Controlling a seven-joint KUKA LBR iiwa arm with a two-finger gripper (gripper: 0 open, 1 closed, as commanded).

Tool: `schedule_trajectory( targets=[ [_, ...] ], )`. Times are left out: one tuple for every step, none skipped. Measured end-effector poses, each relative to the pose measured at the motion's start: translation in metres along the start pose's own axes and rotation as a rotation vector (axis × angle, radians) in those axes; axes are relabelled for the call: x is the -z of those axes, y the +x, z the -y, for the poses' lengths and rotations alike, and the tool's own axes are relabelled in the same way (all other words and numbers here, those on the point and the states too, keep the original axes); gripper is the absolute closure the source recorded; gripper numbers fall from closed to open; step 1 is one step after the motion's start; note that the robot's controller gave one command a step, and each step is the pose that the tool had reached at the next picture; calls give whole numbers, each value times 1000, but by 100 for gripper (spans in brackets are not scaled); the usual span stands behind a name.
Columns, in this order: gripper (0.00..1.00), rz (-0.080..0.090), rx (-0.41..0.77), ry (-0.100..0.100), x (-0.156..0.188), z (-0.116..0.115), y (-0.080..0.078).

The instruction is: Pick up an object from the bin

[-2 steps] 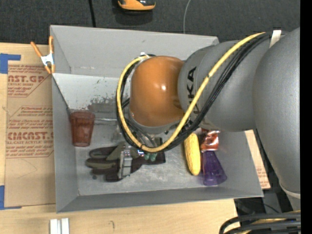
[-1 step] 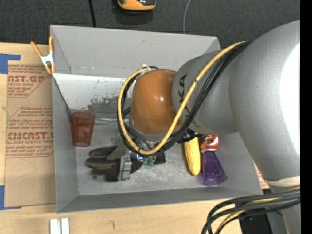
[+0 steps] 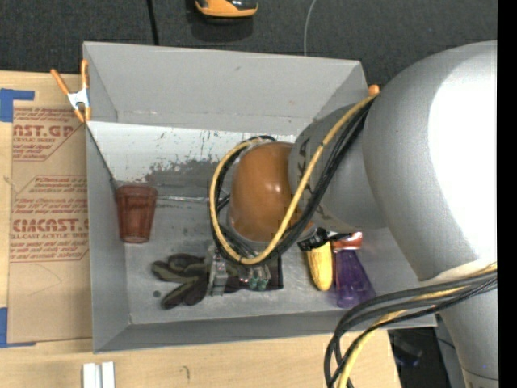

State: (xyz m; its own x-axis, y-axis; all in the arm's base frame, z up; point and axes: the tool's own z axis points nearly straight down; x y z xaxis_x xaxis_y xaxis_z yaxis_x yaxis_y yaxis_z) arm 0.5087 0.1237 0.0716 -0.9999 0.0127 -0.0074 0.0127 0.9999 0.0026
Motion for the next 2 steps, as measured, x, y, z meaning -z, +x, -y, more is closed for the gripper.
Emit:
schedule_trajectory(
  targets=[
    [100,0,0,0,0,0,0],
    [100,-9,33,3,208,-14,6]
  ],
)
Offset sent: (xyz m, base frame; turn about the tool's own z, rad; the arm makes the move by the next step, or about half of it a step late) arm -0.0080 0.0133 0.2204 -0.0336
